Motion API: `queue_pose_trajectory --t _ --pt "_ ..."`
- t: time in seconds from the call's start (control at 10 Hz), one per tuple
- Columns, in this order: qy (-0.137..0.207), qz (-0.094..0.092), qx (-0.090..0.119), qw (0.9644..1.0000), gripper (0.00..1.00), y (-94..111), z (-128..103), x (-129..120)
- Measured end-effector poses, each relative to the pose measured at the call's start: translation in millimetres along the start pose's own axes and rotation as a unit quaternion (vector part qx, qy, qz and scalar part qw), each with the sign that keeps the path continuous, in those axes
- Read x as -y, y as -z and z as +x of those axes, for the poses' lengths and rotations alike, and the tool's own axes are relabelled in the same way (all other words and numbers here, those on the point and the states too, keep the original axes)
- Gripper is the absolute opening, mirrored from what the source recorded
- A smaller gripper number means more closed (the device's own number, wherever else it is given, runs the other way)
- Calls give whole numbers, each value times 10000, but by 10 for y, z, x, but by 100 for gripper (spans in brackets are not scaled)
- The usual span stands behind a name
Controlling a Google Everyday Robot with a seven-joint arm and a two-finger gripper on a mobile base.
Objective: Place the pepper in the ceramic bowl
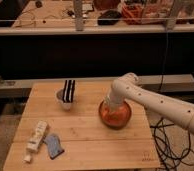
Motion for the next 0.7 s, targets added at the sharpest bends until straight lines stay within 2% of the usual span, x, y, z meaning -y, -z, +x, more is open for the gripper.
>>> queue_pose_trajectory --t 0.7 --pt "-113 14 -29 9999 2 22 26 4"
